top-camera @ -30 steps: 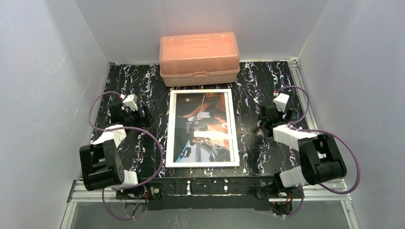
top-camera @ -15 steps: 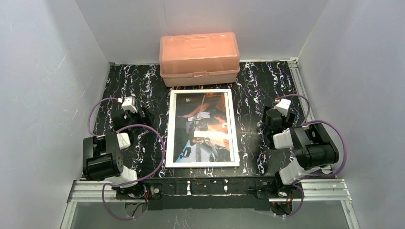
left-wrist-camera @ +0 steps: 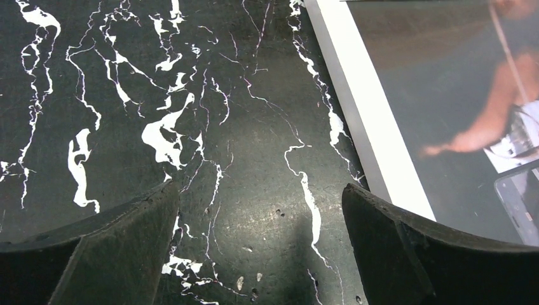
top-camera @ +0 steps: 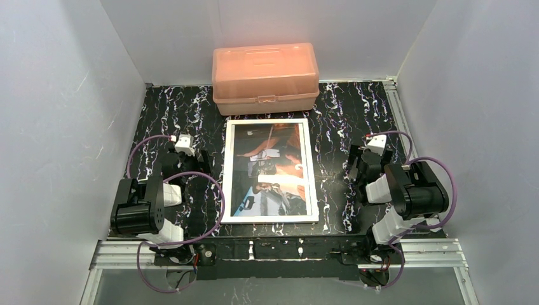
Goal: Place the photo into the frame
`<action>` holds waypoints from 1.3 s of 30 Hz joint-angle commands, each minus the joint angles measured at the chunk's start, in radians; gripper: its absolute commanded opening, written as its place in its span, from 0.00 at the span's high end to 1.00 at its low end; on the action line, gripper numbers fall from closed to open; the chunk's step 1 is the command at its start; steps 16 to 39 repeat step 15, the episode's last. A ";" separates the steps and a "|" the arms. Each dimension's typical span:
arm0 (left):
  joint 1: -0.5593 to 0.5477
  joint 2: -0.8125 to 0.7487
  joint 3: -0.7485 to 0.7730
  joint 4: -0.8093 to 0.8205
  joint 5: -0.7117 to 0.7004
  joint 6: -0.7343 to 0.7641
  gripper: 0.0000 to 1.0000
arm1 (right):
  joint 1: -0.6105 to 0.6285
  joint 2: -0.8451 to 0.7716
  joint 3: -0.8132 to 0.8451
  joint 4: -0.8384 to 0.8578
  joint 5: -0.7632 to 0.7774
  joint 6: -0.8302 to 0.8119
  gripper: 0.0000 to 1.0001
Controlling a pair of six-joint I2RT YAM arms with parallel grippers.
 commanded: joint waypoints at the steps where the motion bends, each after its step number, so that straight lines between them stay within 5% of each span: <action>1: 0.001 -0.012 0.011 0.022 -0.036 0.024 0.02 | -0.006 -0.027 0.005 0.026 -0.036 0.003 0.01; 39: -0.012 -0.017 0.018 0.002 -0.057 0.032 0.02 | -0.007 -0.014 -0.002 0.063 -0.037 0.003 0.01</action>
